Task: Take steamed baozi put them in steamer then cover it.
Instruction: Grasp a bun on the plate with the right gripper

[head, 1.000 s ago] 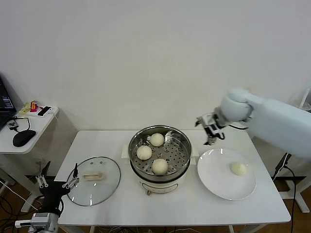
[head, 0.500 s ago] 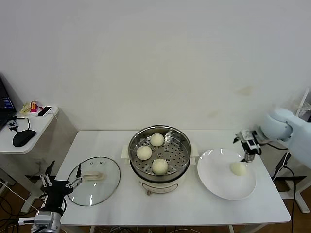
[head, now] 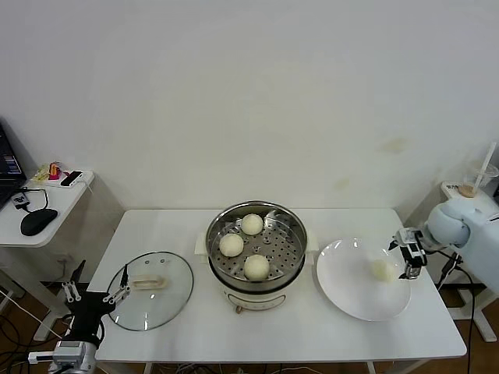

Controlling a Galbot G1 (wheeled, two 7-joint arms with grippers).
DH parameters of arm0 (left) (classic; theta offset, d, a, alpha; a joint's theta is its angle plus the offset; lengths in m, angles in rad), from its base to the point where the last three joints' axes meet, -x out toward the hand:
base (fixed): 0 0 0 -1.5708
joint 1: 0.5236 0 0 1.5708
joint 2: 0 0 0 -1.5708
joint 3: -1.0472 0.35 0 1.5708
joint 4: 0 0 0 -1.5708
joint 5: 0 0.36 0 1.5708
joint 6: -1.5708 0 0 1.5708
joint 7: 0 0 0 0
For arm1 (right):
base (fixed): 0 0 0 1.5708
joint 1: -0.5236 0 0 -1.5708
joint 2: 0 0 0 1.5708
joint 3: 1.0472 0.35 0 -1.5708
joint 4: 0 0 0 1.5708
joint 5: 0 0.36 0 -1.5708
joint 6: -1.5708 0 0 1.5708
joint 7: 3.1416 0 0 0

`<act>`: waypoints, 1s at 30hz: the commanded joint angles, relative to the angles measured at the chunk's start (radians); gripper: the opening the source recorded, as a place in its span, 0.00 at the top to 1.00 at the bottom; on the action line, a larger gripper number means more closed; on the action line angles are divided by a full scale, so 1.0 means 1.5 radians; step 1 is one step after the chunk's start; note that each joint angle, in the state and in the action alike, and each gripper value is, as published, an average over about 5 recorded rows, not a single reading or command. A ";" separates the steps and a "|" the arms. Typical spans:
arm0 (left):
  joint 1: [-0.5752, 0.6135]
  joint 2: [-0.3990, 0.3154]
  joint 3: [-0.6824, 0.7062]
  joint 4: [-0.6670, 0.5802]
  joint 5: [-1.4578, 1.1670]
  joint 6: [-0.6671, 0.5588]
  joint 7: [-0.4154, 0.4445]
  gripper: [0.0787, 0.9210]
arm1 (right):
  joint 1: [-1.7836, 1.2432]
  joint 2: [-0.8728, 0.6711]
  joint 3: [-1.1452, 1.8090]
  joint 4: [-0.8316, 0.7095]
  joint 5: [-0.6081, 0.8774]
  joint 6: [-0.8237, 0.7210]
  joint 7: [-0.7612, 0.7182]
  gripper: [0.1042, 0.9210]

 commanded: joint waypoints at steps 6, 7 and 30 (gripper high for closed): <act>0.002 -0.005 -0.007 -0.004 0.007 -0.001 0.000 0.12 | -0.067 0.109 0.078 -0.131 -0.068 0.038 0.021 0.12; 0.003 -0.006 -0.007 -0.005 0.008 -0.001 0.000 0.12 | -0.066 0.111 0.078 -0.133 -0.070 0.037 0.022 0.12; 0.003 -0.007 -0.012 -0.007 0.008 -0.001 -0.001 0.12 | -0.029 0.094 0.056 -0.106 -0.044 0.007 0.005 0.36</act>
